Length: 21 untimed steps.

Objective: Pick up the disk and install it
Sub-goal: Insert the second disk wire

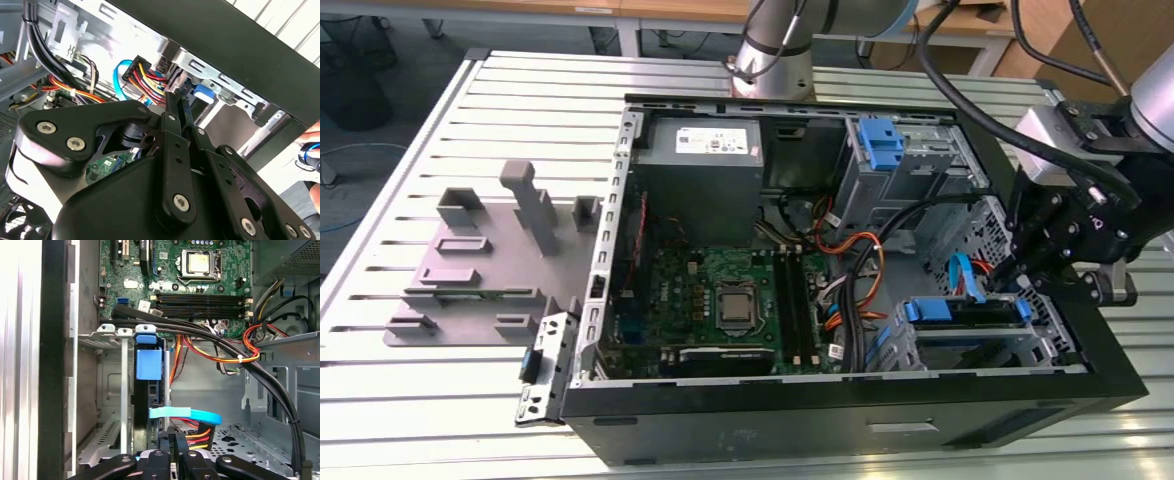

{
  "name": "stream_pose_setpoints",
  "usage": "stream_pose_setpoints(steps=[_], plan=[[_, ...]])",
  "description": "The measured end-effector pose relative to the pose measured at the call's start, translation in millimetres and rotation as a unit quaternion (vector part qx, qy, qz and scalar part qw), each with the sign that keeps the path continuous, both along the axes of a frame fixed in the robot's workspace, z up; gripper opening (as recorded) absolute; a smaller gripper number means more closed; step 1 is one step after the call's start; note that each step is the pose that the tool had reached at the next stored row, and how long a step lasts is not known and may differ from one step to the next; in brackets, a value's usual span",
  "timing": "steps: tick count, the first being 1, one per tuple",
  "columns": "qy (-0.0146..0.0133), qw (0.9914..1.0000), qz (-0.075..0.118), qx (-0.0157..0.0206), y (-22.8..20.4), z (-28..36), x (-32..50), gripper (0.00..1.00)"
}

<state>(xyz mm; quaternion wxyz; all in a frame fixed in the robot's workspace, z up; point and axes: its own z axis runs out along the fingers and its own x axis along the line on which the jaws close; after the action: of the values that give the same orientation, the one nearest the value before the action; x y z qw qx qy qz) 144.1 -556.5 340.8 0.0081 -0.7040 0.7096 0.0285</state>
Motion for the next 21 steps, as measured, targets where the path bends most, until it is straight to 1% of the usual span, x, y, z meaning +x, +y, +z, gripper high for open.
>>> stream_pose_setpoints(steps=[3, 5, 12, 21], plan=[[0.0, 1.0, 0.0, 0.0007, -4.9, -0.3, 0.0, 0.16], [0.0, 1.0, 0.002, 0.0008, -6.5, -0.7, -0.2, 0.16], [0.0, 0.99996, 0.009, 0.0008, -8.1, -1.4, -2.7, 0.16], [0.0, 0.99975, 0.022, 0.0008, -8.5, -2.2, -3.3, 0.16]])
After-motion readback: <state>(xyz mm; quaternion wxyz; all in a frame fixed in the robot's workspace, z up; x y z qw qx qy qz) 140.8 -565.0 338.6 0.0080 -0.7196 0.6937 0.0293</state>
